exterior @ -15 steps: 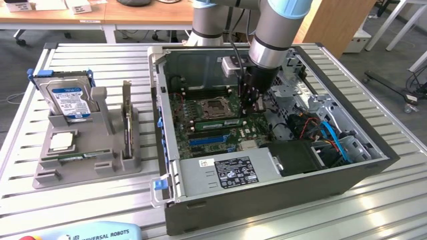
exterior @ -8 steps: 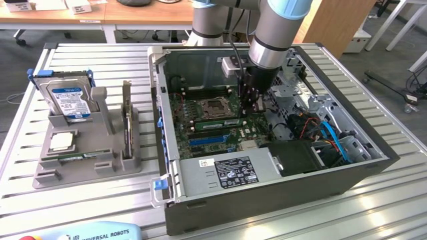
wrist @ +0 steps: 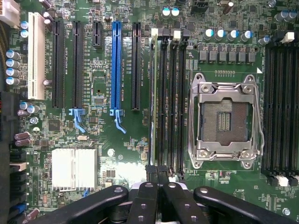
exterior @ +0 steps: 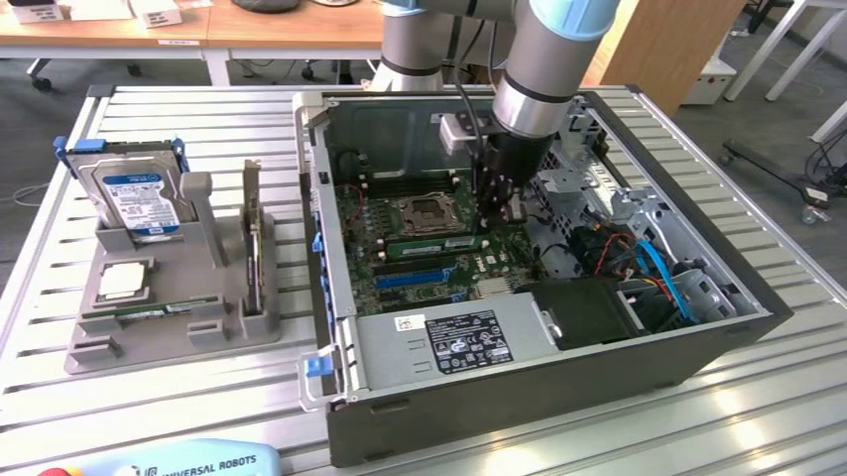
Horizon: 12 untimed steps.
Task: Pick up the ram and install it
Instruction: 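Press down the ram until it locks into place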
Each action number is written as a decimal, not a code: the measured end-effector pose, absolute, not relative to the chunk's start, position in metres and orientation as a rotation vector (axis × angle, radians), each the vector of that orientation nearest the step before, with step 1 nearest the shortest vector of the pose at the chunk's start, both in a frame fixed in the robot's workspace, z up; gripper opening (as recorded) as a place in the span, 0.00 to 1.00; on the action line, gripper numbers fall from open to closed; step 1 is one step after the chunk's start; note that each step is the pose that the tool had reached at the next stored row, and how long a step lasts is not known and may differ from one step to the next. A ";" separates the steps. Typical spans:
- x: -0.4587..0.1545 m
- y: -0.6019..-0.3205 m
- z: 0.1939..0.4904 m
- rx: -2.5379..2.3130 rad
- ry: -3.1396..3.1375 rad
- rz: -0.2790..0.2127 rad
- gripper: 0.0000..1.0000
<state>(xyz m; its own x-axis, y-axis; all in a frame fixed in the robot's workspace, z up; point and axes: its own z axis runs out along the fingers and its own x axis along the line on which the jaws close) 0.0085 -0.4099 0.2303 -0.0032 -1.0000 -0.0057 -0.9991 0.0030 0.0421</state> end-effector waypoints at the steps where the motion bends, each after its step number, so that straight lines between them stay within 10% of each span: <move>1: 0.009 -0.410 0.230 2.200 -2.206 -0.053 0.10; 12: 0.009 -0.410 0.228 2.200 -2.206 -0.053 0.10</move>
